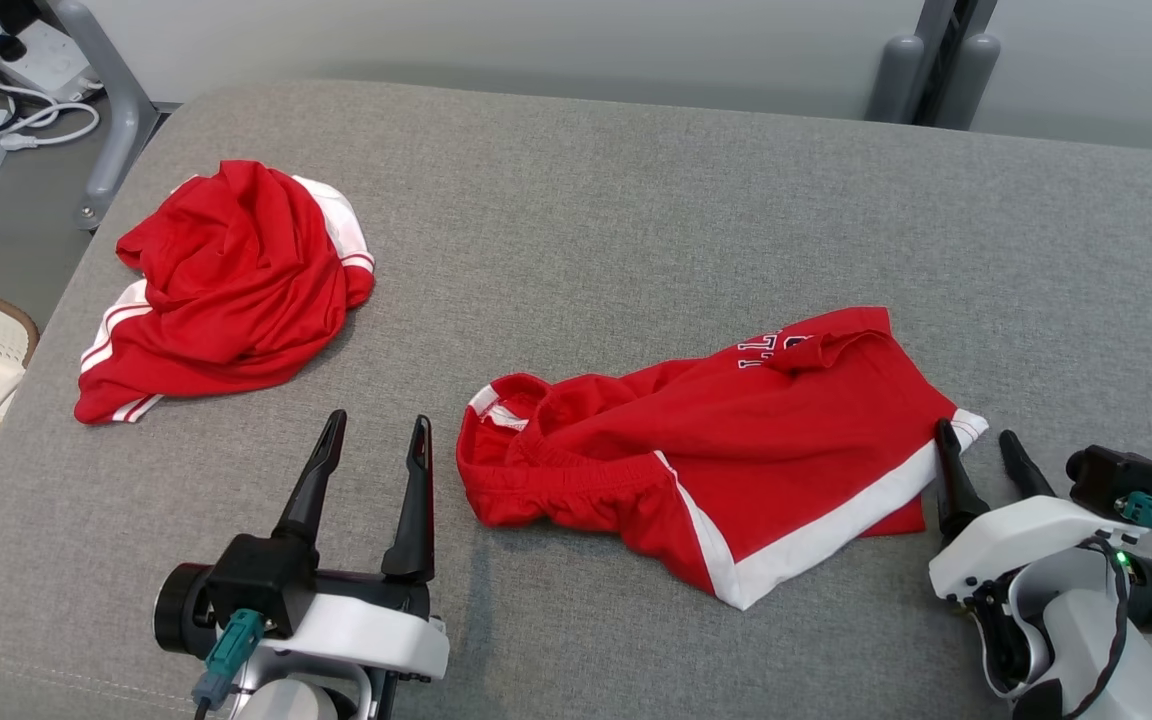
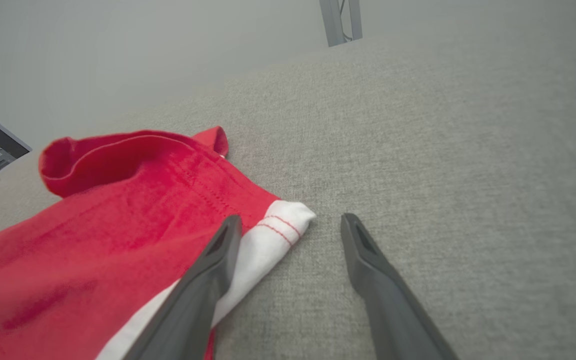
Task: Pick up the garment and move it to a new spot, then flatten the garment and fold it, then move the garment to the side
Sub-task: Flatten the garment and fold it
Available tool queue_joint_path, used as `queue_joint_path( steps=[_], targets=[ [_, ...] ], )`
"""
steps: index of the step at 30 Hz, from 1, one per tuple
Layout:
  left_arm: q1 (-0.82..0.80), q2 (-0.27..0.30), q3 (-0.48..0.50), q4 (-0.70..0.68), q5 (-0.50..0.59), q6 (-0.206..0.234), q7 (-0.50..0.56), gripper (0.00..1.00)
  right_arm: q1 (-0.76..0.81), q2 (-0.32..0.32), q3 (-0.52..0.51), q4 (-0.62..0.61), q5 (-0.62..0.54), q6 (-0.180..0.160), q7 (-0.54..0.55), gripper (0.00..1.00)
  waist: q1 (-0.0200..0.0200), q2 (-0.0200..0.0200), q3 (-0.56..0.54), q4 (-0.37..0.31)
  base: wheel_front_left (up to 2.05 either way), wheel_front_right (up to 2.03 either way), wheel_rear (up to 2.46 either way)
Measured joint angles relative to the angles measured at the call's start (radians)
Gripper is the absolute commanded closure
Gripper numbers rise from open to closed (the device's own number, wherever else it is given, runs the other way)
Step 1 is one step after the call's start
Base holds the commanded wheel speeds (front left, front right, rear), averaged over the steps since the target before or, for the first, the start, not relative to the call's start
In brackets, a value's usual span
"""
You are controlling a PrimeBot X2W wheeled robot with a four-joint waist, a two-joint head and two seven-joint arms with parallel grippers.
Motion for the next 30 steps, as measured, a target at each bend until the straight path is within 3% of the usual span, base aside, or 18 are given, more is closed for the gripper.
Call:
queue_joint_path(
  steps=[3, 4, 5, 6, 15, 25, 30],
  targets=[
    [0.000, 0.000, -0.001, -0.001, -0.001, 0.001, 0.000, 0.00, -0.016, -0.001, 0.020, 0.020, 0.027, 0.000, -0.008, 0.00, 0.0000, 0.0000, 0.002, 0.000, 0.00, 0.00, 0.00],
    [0.000, 0.000, -0.002, -0.001, -0.001, 0.001, 0.000, 0.00, -0.023, -0.002, 0.033, 0.026, 0.041, 0.000, -0.008, 0.24, 0.0000, 0.0000, 0.003, -0.001, 0.00, 0.00, 0.00],
    [0.000, 0.000, -0.003, -0.001, -0.001, 0.001, 0.000, 0.00, -0.030, -0.002, 0.043, 0.031, 0.050, 0.000, -0.008, 0.73, 0.0000, 0.0000, 0.004, -0.002, 0.00, 0.00, 0.00],
    [0.000, 0.000, -0.005, -0.001, -0.001, 0.001, 0.000, 0.00, -0.035, -0.001, 0.054, 0.034, 0.058, 0.000, -0.009, 1.00, 0.0000, 0.0000, 0.004, -0.003, 0.00, 0.00, 0.00],
    [-0.001, 0.000, 0.000, 0.001, -0.001, 0.004, 0.000, 0.00, -0.047, -0.001, 0.084, -0.018, 0.109, 0.000, -0.022, 1.00, 0.0000, 0.0000, -0.008, -0.024, 0.00, 0.00, 0.00],
    [0.036, 0.000, 0.020, 0.002, -0.006, 0.010, 0.000, 0.00, -0.013, -0.027, 0.058, -0.287, 0.095, 0.000, -0.026, 1.00, 0.0000, 0.0000, -0.063, -0.088, 0.00, 0.00, 0.00],
    [0.054, -0.001, 0.044, -0.004, -0.012, 0.010, 0.000, 0.00, 0.065, -0.027, 0.017, -0.399, 0.070, 0.000, 0.094, 1.00, 0.0000, 0.0000, -0.085, -0.156, 0.00, 0.00, 0.00]
  ],
)
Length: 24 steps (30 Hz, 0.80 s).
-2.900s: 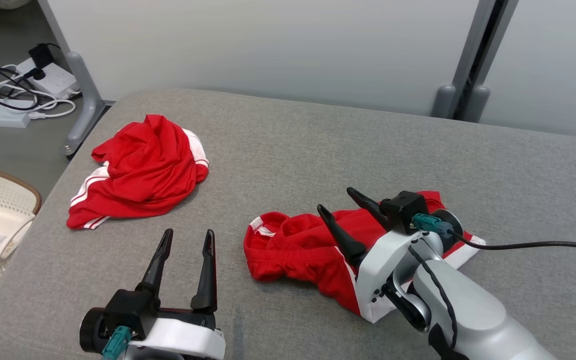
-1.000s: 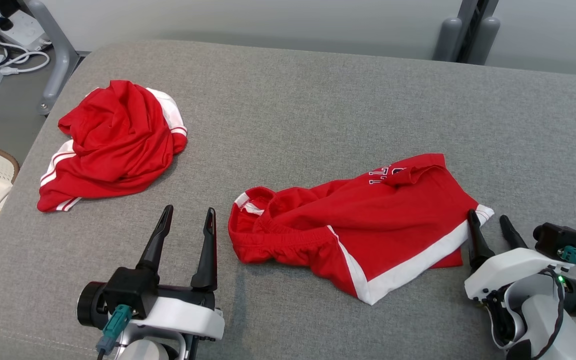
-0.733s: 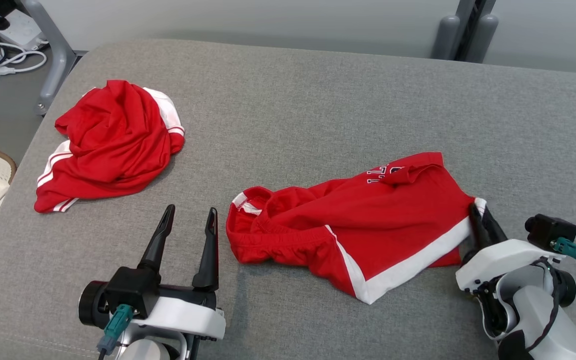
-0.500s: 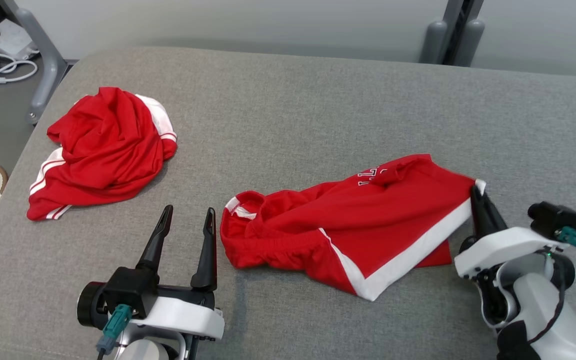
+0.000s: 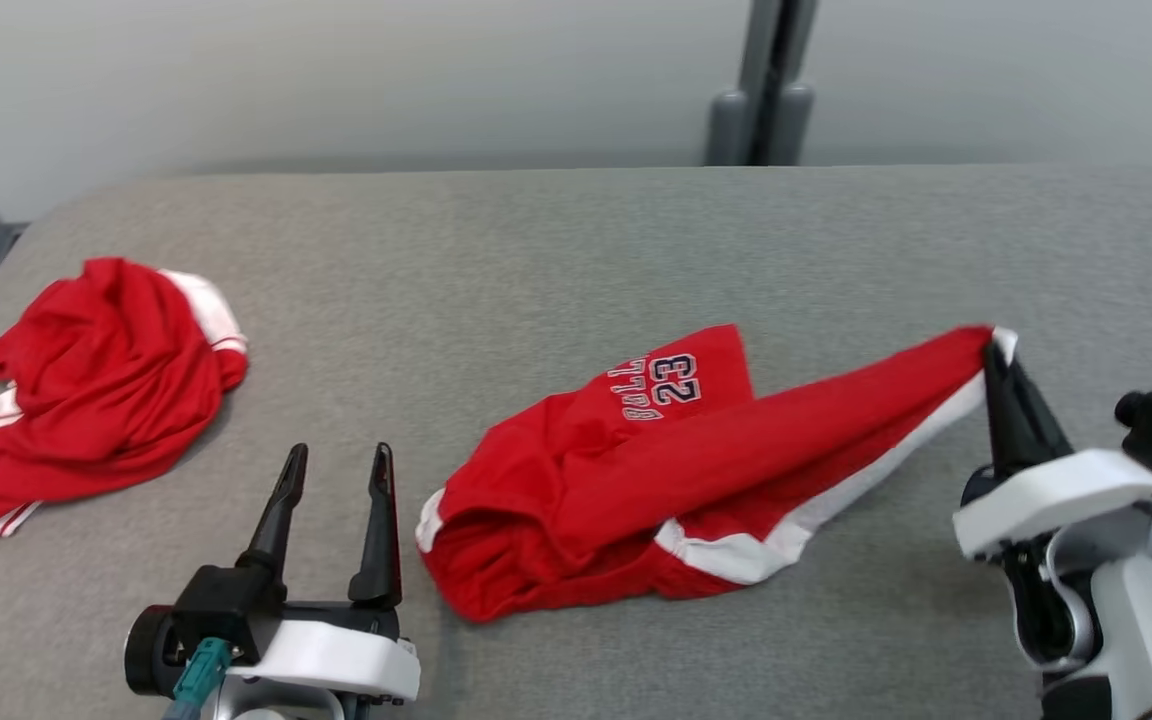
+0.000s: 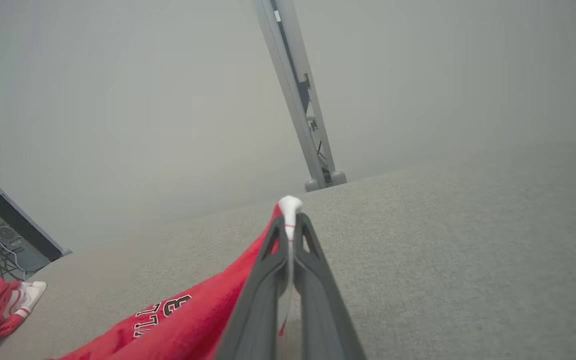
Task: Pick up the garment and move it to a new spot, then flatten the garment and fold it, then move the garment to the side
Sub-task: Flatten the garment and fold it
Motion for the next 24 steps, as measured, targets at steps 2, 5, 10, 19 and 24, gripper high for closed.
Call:
queue_joint_path(
  steps=[2, 5, 10, 19, 24],
  targets=[
    [0.003, 0.000, 0.012, -0.002, 0.000, 0.000, 0.000, 0.00, 0.050, 0.008, -0.006, -0.049, 0.000, 0.000, 0.070, 1.00, 0.0000, 0.0000, -0.007, -0.031, 0.00, 0.00, 0.00],
    [0.005, 0.000, 0.021, -0.002, 0.000, -0.002, 0.000, 0.00, 0.126, 0.019, 0.001, -0.126, 0.039, 0.000, 0.177, 1.00, 0.0000, 0.0000, -0.015, -0.079, 0.00, 0.00, 0.00],
    [-0.020, 0.000, 0.015, -0.007, -0.004, -0.009, 0.000, 0.00, 0.239, 0.027, -0.050, -0.174, 0.057, 0.000, 0.266, 0.94, 0.0000, 0.0001, -0.017, -0.138, 0.00, 0.00, 0.00],
    [-0.050, 0.000, -0.013, 0.004, -0.007, -0.009, 0.000, 0.00, 0.227, 0.025, -0.078, -0.161, 0.031, 0.000, 0.196, 0.00, 0.0000, 0.0000, 0.004, -0.128, 0.00, 0.00, 0.00],
    [-0.050, 0.001, -0.008, 0.006, -0.007, -0.008, 0.000, 0.00, 0.177, -0.001, 0.010, -0.226, -0.021, 0.000, 0.112, 0.00, 0.0000, 0.0000, 0.005, -0.097, 0.00, 0.00, 0.00]
  ],
)
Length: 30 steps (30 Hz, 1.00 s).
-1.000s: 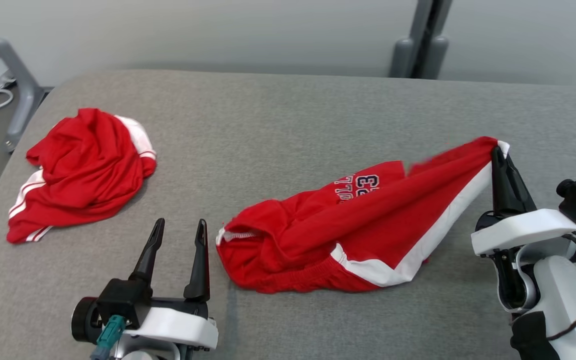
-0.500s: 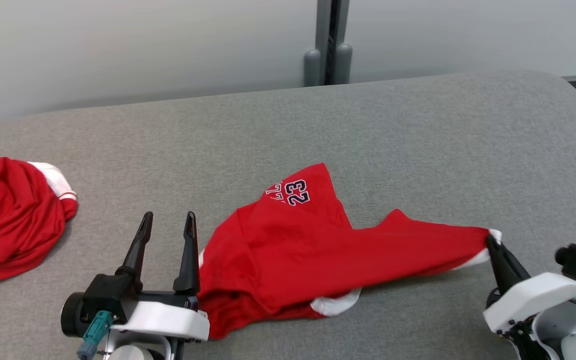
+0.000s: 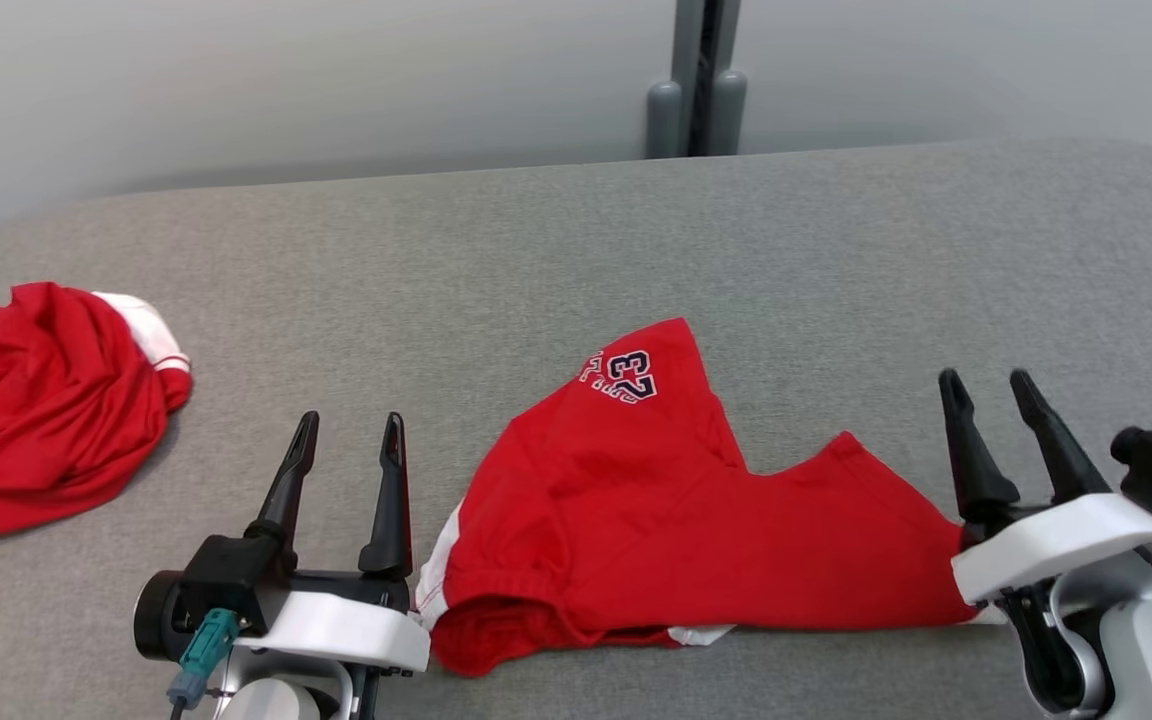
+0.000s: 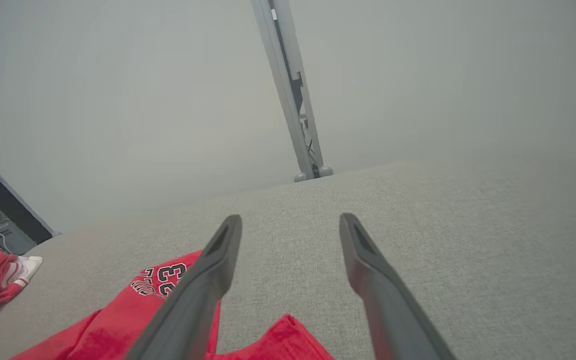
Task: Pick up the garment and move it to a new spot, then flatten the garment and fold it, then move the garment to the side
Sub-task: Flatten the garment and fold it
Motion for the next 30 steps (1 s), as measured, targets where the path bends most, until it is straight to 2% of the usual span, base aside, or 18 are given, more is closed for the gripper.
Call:
queue_joint_path(
  steps=[6, 9, 11, 17, 22, 25, 30],
  targets=[
    [0.008, 0.000, 0.007, 0.000, -0.004, 0.001, 0.000, 0.00, -0.061, -0.070, 0.153, -0.016, 0.044, 0.000, -0.107, 0.00, 0.0000, 0.0000, -0.008, 0.052, 0.00, 0.00, 0.00],
    [0.009, 0.000, -0.002, -0.001, -0.009, 0.000, 0.000, 0.00, -0.087, -0.137, 0.246, 0.027, 0.036, 0.000, -0.163, 0.00, 0.0000, 0.0000, -0.009, 0.071, 0.00, 0.00, 0.00],
    [0.009, -0.001, -0.012, 0.000, -0.009, -0.001, 0.000, 0.00, -0.095, -0.161, 0.271, 0.075, 0.037, 0.000, -0.181, 0.00, 0.0000, 0.0000, -0.007, 0.086, 0.00, 0.00, 0.00],
    [0.008, 0.000, -0.017, -0.007, -0.009, 0.004, 0.000, 0.00, -0.137, -0.170, 0.302, 0.156, 0.067, 0.000, -0.215, 0.00, 0.0000, 0.0000, 0.004, 0.125, 0.00, 0.00, 0.00],
    [0.006, -0.001, -0.034, -0.010, -0.010, 0.003, 0.000, 0.00, -0.189, -0.195, 0.325, 0.228, 0.080, 0.000, -0.213, 0.00, 0.0000, 0.0000, 0.031, 0.150, 0.00, 0.00, 0.00],
    [-0.009, 0.000, -0.044, -0.010, -0.011, 0.001, 0.000, 0.00, -0.246, -0.214, 0.366, 0.281, 0.099, 0.000, -0.160, 0.00, 0.0000, 0.0000, 0.057, 0.171, 0.00, 0.00, 0.00],
    [-0.031, 0.000, -0.068, -0.008, -0.018, 0.001, 0.000, 0.00, -0.352, -0.235, 0.419, 0.352, 0.198, 0.000, -0.077, 0.00, 0.0000, 0.0000, 0.106, 0.216, 0.00, 0.00, 0.00]
  ],
)
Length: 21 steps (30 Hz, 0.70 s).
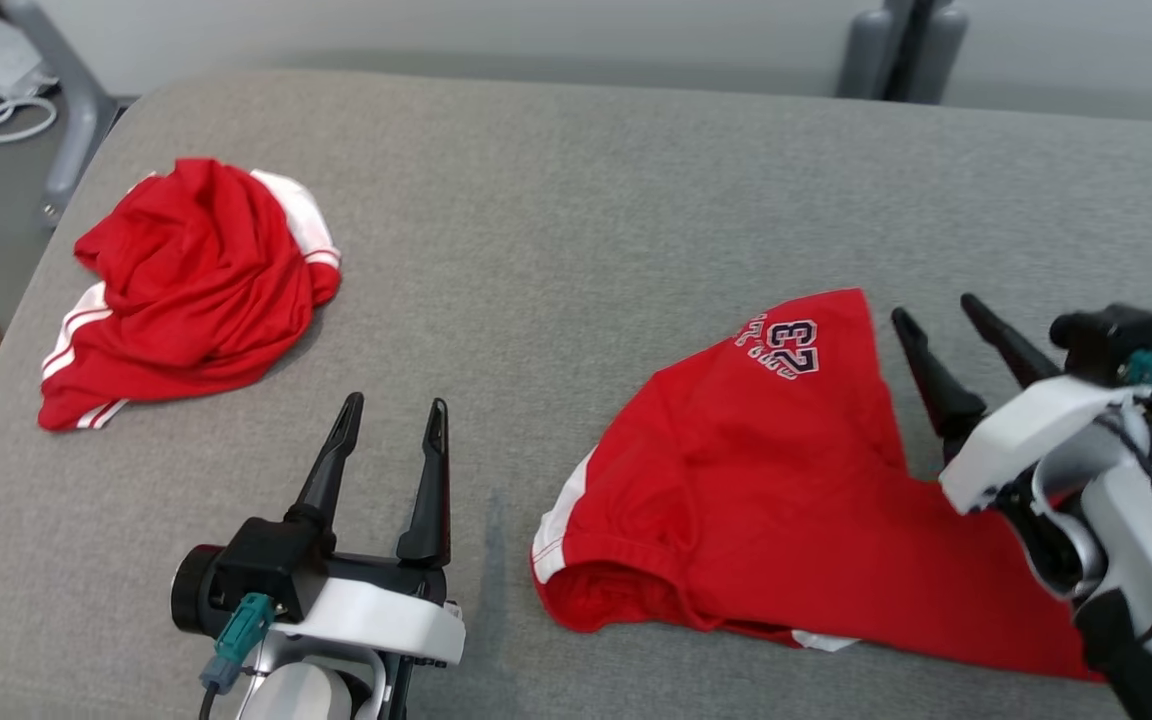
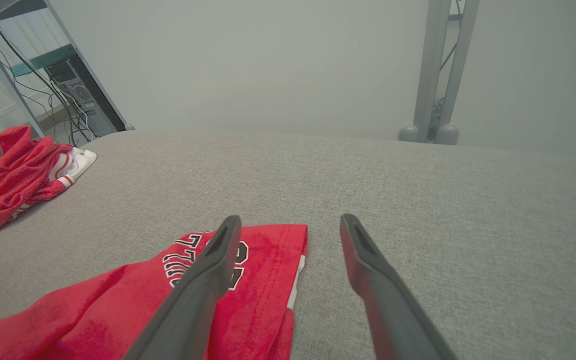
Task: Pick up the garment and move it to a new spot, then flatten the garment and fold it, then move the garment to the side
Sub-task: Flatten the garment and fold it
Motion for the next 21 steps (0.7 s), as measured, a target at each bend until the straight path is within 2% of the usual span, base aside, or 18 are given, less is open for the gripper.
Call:
queue_joint_path(
  steps=[11, 20, 21],
  targets=[
    [-0.025, 0.000, -0.036, 0.000, -0.021, 0.012, 0.000, 0.00, -0.162, -0.091, 0.118, 0.158, 0.169, 0.000, 0.159, 0.00, 0.0000, 0.0000, 0.075, 0.101, 0.00, 0.00, 0.00],
    [-0.036, -0.001, -0.054, -0.011, -0.037, 0.018, 0.000, 0.00, -0.226, -0.145, 0.252, 0.172, 0.245, 0.000, 0.244, 0.00, 0.0000, 0.0000, 0.099, 0.129, 0.00, 0.00, 0.00],
    [-0.038, -0.001, -0.057, -0.011, -0.039, 0.020, 0.000, 0.00, -0.232, -0.153, 0.272, 0.164, 0.257, 0.000, 0.252, 0.72, 0.0000, -0.0001, 0.101, 0.132, 0.00, 0.00, 0.00]
  ],
)
